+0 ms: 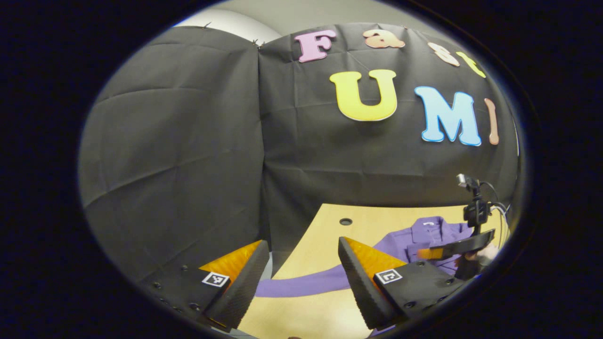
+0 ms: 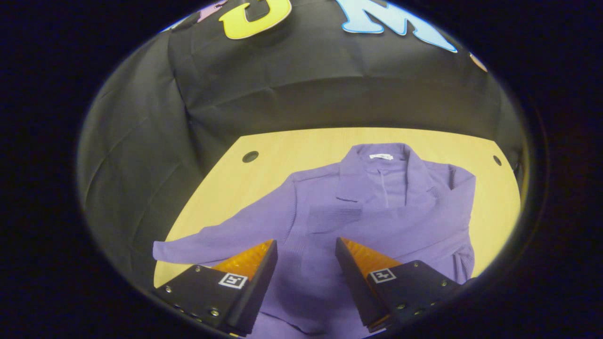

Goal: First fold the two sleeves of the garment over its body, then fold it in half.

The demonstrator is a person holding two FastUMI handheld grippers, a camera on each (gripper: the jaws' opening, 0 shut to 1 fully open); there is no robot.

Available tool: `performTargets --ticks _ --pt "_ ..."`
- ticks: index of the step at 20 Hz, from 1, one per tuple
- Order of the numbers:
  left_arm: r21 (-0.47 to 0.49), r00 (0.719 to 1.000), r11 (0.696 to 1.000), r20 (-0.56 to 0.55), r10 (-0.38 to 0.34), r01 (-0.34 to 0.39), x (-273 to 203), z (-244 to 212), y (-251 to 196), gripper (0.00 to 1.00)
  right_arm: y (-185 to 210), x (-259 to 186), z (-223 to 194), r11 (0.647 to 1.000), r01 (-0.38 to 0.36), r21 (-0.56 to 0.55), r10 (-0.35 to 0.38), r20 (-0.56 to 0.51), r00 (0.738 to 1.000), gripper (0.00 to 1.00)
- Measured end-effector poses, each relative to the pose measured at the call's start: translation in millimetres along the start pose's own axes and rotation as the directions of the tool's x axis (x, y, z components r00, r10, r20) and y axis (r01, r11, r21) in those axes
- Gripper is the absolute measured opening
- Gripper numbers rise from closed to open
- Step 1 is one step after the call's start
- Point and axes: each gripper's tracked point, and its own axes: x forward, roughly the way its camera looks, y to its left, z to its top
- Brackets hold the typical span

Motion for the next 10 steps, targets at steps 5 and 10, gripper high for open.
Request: performTargets --ticks 5,10 --pt "-0.039 0.995 0.999 -0.095 0.018 -0.022 33 -62 18 0.97 -6 -33 10 1.000 0.010 -0.014 -0.009 0.036 0.999 0.79" --pt "-0.027 0.980 0.999 -0.199 0.022 -0.028 59 -123 34 0.97 -20 -62 14 0.999 0.040 -0.025 -0.038 0.058 0.998 0.79"
